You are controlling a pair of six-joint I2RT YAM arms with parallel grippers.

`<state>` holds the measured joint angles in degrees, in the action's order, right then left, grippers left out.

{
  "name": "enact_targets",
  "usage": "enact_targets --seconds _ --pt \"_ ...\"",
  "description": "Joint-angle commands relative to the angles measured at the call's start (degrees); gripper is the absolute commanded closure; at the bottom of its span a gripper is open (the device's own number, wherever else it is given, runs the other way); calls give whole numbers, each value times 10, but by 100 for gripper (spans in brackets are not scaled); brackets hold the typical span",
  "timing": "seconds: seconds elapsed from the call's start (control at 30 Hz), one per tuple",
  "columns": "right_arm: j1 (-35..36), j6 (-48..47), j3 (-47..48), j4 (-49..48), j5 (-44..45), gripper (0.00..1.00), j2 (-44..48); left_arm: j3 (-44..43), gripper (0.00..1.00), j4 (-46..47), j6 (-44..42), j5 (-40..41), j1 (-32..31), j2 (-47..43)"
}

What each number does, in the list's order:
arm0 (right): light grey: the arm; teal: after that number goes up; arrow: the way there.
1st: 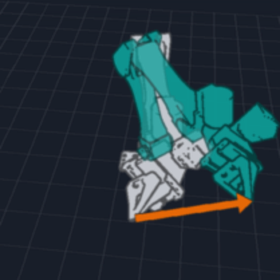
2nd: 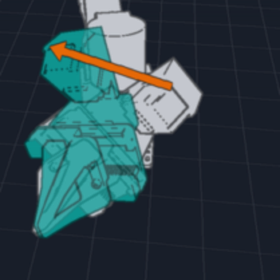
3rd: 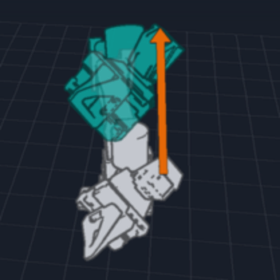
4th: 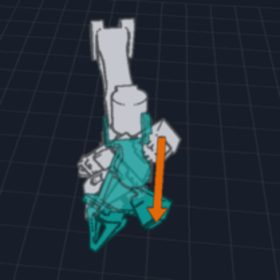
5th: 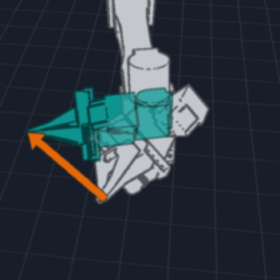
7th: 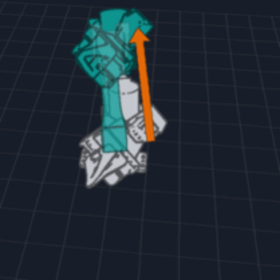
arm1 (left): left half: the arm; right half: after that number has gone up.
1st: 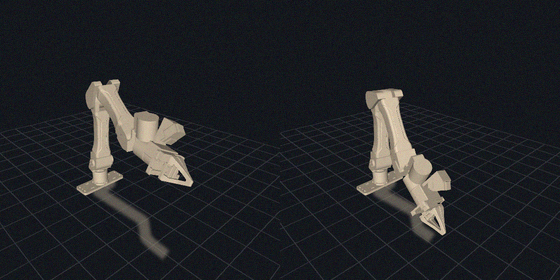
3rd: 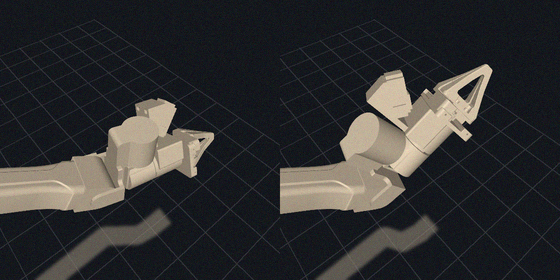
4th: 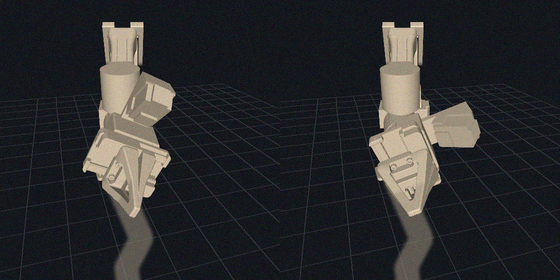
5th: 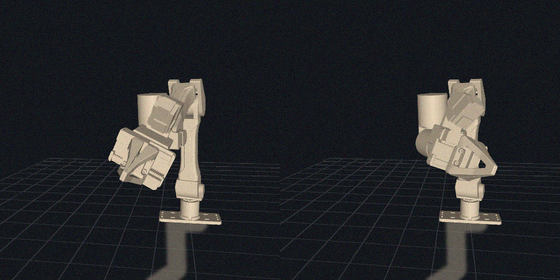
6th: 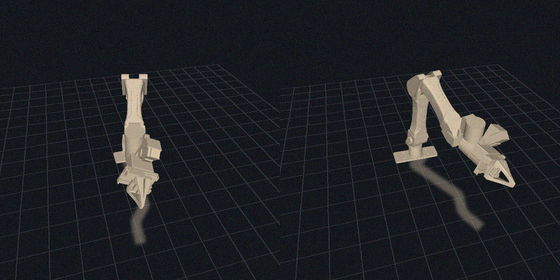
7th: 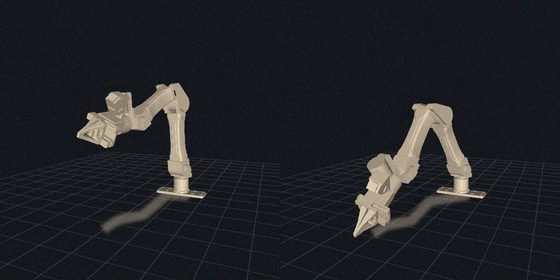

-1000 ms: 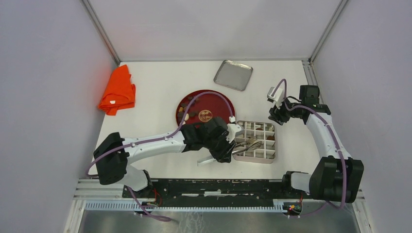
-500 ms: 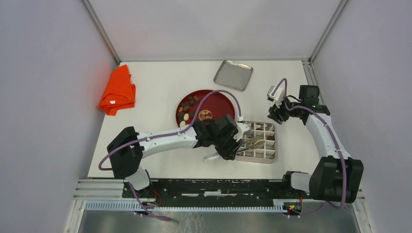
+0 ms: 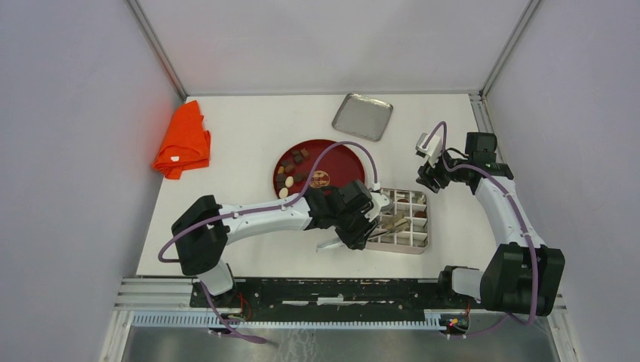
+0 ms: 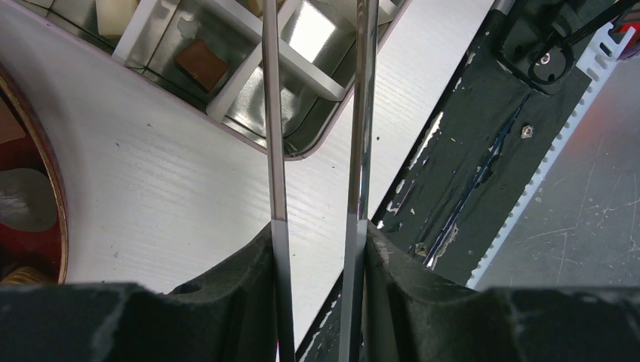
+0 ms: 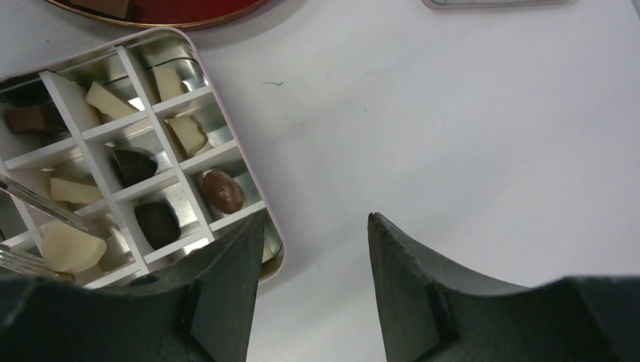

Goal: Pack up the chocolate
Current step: Place the fake chocolate in the packing box, then pick up the fake chocolate from the plate.

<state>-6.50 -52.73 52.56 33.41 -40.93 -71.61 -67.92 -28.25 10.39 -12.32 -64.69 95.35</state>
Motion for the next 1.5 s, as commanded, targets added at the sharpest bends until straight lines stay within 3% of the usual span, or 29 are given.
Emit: enact_targets --seconds 0.0,0.37,0.6,0.73,0.9,1.03,1.23,1.33,1.47 --pt "-4 1 -6 -9 -11 41 7 -24 61 9 -21 13 -3 -6" --pt "-5 -3 -5 -6 -14 41 4 -18 52 21 -13 11 -3 -17" --pt "-6 -3 -5 -4 -16 41 3 -15 54 33 -2 19 -3 -38" --pt "-8 -4 -5 -4 -20 41 3 -9 59 50 19 24 -3 -74" --pt "-8 -5 -4 -1 -23 41 -5 13 59 44 54 36 6 -137" --pt "-8 -7 -5 -1 -21 41 -2 52 59 9 78 43 39 -201" --pt "-8 -10 -4 6 -36 41 -10 67 58 -134 47 97 152 -260" --pt "-8 -12 -3 8 -40 41 -11 59 58 -175 21 107 190 -248" --pt "-8 -12 -4 9 -43 41 -12 32 57 -196 -15 115 195 -197"
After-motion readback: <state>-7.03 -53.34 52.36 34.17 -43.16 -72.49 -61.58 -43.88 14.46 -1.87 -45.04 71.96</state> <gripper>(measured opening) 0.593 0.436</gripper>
